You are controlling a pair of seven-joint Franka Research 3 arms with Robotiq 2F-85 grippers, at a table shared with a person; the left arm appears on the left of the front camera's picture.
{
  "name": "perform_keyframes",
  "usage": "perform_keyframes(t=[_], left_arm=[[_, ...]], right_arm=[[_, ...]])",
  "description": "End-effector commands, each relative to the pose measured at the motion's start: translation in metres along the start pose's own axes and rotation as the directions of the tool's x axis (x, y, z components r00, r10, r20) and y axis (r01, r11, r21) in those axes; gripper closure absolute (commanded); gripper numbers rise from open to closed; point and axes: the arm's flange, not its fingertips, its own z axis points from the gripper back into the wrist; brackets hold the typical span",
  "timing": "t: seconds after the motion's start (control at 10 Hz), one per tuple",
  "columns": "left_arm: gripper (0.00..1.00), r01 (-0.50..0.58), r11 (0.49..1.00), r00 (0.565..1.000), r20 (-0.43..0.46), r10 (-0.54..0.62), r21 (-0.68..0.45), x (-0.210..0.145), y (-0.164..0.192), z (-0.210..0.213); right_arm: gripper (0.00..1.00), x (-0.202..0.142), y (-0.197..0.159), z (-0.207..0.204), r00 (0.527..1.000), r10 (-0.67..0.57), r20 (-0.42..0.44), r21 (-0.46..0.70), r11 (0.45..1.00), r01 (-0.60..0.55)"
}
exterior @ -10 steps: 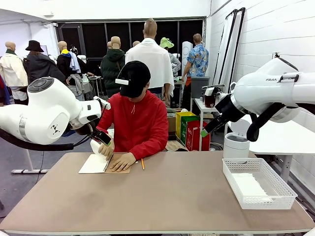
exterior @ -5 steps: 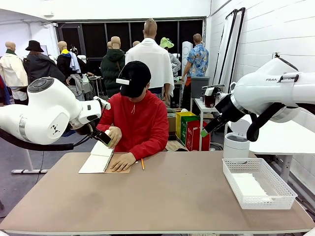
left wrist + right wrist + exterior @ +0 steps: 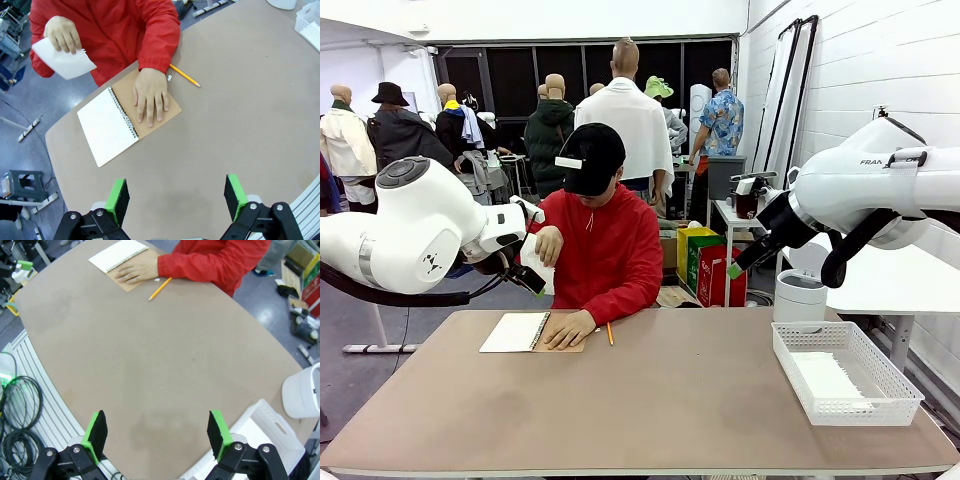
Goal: Sort the paper based on its condition.
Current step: If a person hands you a paper, place it in the Organizing basket , and if it's crumpled, put it in the Trash can.
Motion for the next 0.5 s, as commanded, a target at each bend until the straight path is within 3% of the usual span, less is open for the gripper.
perform_keyframes(t=[0.0, 0.4], left_arm=[[0.00, 0.001, 1.000, 1.000, -0.001, -0.001, 0.002, 0.0000, -0.0002, 0.0002], [0.00, 0.001, 1.000, 1.000, -0.001, -0.001, 0.002, 0.0000, -0.0002, 0.0002]], right_arm=[[0.00, -0.0006, 0.0001, -0.0007, 1.000, 0.005, -0.004, -0.004, 1.000, -0.005], [0.00, -0.0006, 0.0001, -0.0007, 1.000, 0.005, -0.004, -0.004, 1.000, -0.005]])
